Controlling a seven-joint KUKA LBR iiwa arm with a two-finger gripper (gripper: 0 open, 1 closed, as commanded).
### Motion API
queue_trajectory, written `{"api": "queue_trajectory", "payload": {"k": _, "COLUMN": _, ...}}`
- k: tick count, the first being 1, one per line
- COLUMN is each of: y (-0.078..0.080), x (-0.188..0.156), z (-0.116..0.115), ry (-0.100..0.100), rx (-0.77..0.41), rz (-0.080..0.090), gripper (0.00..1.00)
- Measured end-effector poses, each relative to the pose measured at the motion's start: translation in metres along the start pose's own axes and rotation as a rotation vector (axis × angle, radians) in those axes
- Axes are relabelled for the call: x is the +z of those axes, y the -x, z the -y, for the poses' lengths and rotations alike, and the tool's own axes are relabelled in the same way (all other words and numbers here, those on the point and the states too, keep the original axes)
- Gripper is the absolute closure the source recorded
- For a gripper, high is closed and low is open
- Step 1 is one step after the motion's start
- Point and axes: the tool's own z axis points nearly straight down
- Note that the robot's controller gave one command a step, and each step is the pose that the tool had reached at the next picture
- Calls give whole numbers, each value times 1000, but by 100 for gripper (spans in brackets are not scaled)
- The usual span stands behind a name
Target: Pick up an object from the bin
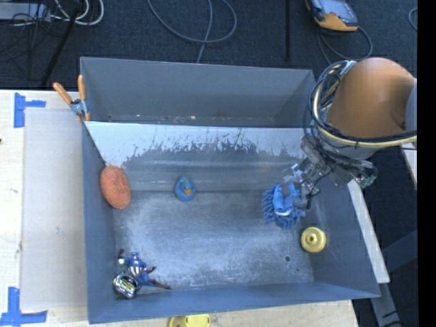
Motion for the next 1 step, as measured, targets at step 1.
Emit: {"api": "queue_trajectory", "payload": {"k": 1, "y": 0, "x": -1, "z": -1, "ry": 0, "rx": 0, "rz": -1, "gripper": 100}}
